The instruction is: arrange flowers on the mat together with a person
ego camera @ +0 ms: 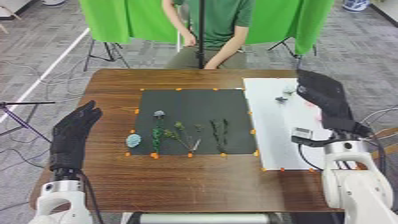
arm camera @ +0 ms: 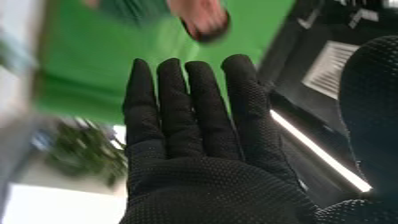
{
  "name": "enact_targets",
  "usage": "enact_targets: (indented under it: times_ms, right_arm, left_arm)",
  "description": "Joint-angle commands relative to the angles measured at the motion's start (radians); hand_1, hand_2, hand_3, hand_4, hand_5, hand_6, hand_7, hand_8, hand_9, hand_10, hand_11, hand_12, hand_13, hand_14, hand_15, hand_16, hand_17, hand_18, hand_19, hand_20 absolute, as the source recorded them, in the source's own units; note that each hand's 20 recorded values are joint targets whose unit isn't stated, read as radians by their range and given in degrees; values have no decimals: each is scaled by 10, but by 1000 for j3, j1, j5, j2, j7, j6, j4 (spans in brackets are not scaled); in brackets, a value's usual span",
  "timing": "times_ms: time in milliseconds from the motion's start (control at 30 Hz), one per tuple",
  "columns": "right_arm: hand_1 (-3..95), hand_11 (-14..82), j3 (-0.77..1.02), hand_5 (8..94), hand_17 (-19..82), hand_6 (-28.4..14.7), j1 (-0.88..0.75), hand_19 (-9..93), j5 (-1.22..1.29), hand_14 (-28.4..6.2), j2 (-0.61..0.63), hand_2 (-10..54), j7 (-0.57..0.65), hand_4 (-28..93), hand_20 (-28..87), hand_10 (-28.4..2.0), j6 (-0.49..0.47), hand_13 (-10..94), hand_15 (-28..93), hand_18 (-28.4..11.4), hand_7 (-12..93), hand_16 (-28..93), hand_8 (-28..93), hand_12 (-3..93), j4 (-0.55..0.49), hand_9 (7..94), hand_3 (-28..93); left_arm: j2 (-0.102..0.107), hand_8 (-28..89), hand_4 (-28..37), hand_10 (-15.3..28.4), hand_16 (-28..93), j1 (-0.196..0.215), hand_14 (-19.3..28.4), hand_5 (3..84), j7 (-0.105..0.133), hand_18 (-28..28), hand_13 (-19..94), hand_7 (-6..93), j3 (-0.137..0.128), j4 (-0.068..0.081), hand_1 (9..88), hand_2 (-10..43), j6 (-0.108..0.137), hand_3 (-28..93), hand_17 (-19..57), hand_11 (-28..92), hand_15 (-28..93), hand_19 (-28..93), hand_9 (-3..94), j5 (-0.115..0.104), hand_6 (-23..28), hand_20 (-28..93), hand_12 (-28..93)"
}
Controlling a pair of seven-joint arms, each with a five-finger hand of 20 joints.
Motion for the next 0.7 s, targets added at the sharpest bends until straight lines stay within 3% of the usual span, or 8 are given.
enact_targets:
  times_ms: [33, 233, 433, 533, 700]
  right_arm:
    - [267, 81, 38, 489, 242, -24, 150, 227, -493, -116, 132, -95, 169, -203, 336, -149, 43, 433, 143, -118, 159, 179, -112, 146, 54, 476, 761]
    - [317, 168, 41, 525, 273, -8, 196, 406, -757, -107, 240, -95, 292, -243, 353, -151, -231, 544, 234, -138, 194, 231, -116, 197, 143, 525, 758]
    - [345, 185, 4, 550, 336, 2, 282, 469, -829, -103, 267, -95, 342, -278, 361, -146, -565, 615, 290, -142, 197, 221, -121, 198, 234, 580, 749]
    - [348, 148, -12, 551, 345, 4, 309, 469, -889, -105, 262, -95, 325, -281, 354, -144, -645, 624, 282, -143, 180, 214, -121, 173, 282, 590, 739]
    - [349, 134, -29, 538, 356, 10, 323, 474, -889, -103, 244, -95, 324, -282, 352, -141, -673, 638, 280, -145, 170, 213, -119, 167, 335, 592, 738]
  left_arm:
    - [-9, -57, -196, 132, -12, 22, 142, 487, -14, 83, 374, 123, -7, 5, 366, 54, 17, 607, 128, 184, 108, 42, 460, -4, 41, 194, 136]
    - [-7, -58, -196, 132, -12, 27, 143, 488, -10, 83, 375, 123, -9, 2, 364, 52, 20, 608, 127, 185, 109, 42, 460, -3, 41, 193, 136]
    - [-9, -57, -196, 132, -12, 32, 144, 487, -10, 83, 376, 123, -8, 0, 364, 51, 20, 608, 127, 186, 109, 42, 461, -4, 41, 192, 136]
    - [-7, -57, -196, 132, -11, 33, 145, 486, -10, 83, 377, 123, -8, -1, 364, 50, 21, 608, 127, 186, 109, 42, 461, -5, 41, 193, 136]
    - [-11, -57, -196, 132, -11, 31, 145, 486, -9, 83, 377, 124, -8, -1, 364, 50, 21, 608, 127, 186, 109, 42, 461, -4, 40, 192, 136]
